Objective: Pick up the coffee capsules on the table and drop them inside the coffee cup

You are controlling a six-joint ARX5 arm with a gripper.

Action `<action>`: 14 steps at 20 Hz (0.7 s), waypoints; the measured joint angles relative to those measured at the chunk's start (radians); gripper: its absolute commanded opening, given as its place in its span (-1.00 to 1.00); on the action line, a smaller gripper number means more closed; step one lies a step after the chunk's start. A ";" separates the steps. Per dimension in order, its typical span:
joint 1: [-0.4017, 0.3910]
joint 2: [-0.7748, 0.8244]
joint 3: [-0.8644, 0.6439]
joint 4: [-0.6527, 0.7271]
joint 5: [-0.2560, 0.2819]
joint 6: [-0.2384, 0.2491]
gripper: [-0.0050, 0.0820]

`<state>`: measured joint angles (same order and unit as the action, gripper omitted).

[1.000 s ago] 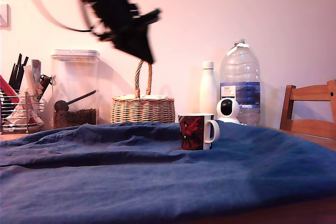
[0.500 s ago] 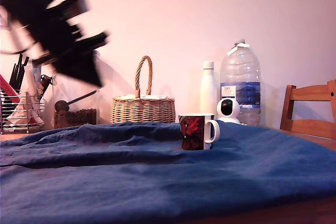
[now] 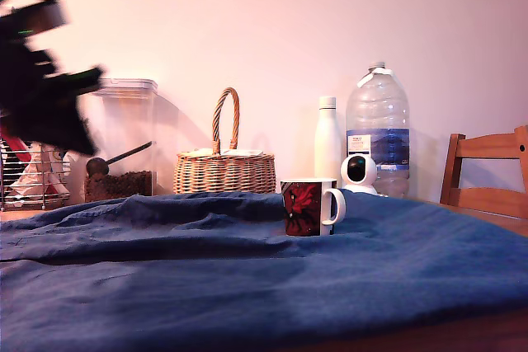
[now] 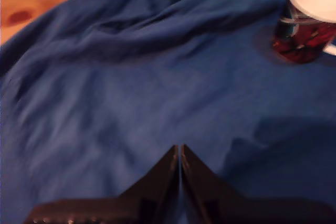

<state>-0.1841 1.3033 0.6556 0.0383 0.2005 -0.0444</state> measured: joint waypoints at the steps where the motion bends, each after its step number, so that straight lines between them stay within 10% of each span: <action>1: 0.015 -0.029 -0.036 0.013 0.001 -0.002 -0.93; 14: 0.082 -0.525 -0.348 0.035 -0.029 -0.041 -0.93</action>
<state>-0.1020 0.7780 0.3073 0.0734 0.1711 -0.0856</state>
